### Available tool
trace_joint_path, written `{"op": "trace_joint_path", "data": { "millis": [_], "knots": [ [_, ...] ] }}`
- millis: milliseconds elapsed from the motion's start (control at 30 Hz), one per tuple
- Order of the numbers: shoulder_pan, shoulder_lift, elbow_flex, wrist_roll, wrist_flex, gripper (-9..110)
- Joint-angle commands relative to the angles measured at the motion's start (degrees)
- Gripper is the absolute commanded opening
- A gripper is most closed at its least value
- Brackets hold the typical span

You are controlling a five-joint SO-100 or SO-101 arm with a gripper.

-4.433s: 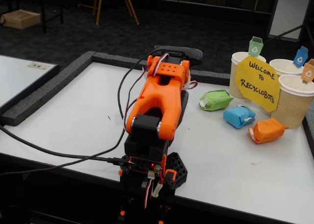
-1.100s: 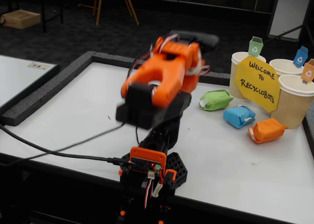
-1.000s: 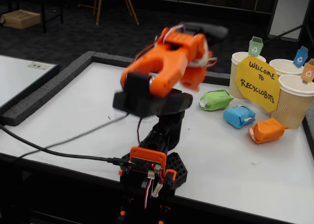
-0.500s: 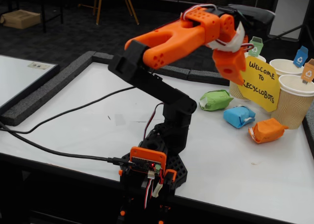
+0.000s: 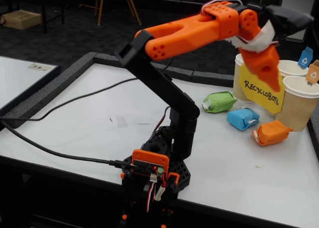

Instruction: Sort rubbish by color.

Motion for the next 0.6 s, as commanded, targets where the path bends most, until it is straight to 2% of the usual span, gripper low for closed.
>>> {"op": "trace_joint_path", "data": {
  "millis": [0,300,567],
  "knots": [
    [2.29,0.62,-11.07,-2.02,-0.26,10],
    [2.29,1.32,-24.61,-2.02,17.75,10],
    [2.11,3.69,-28.30,-2.02,29.44,10]
  ]
}}
